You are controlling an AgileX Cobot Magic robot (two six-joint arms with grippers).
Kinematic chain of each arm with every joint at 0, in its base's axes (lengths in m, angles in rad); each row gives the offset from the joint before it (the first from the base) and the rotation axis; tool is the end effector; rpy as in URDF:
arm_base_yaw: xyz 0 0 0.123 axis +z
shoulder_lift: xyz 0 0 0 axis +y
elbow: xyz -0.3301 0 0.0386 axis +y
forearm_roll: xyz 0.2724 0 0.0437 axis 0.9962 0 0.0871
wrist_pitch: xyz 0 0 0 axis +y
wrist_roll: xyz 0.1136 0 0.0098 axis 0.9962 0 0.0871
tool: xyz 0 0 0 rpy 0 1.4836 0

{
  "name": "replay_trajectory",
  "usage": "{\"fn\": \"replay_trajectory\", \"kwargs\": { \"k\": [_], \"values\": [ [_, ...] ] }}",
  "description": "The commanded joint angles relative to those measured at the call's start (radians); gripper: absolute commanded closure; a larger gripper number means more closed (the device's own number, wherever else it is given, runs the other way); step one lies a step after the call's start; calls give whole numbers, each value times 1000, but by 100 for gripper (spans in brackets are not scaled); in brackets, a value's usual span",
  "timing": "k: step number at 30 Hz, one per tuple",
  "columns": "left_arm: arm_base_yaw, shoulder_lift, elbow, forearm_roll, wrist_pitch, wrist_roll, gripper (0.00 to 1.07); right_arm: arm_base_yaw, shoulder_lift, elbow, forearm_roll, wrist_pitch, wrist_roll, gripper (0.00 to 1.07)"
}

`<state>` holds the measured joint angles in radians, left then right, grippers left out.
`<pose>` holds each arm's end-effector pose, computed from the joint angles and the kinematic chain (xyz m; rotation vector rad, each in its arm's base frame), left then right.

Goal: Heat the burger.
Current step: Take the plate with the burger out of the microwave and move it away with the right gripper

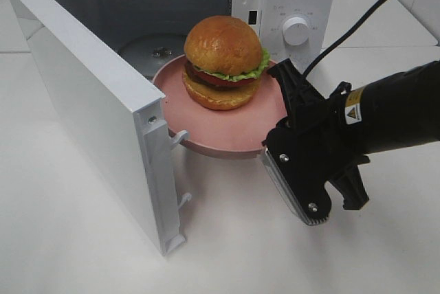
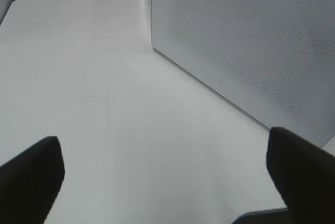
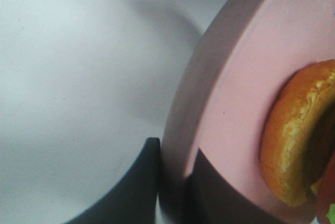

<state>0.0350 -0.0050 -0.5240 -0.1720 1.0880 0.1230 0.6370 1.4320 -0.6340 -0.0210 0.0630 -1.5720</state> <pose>-0.0159 -0.0179 0.2844 0.1031 2.0297 -0.1061 0.2376 0.1756 0.2110 -2.1492 1.0544 -0.4651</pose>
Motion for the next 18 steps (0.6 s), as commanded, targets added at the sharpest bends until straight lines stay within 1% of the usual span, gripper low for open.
{"fn": "replay_trajectory", "kwargs": {
  "k": [1, 5, 9, 13, 15, 17, 18],
  "values": [
    [-1, -15, 3, -7, -14, -1, 7, -4, -79, 35, -9, -63, 25, 107],
    [-1, -15, 3, -7, -14, -1, 7, -4, -122, 68, -9, -41, 38, 107],
    [-1, -15, 3, -7, -14, -1, 7, -4, -209, 120, -9, 1, 46, 107],
    [-1, -15, 3, -7, -14, -1, 7, -4, -260, 143, -9, 39, 57, 107],
    [-1, -15, 3, -7, -14, -1, 7, -4, -330, 169, -37, 112, 65, 107],
    [-1, -15, 3, -7, -14, -1, 7, -4, -347, 176, -46, 127, 76, 107],
    [-1, -15, 3, -7, -14, -1, 7, -4, -381, 188, -67, 151, 105, 107]
  ]
}}
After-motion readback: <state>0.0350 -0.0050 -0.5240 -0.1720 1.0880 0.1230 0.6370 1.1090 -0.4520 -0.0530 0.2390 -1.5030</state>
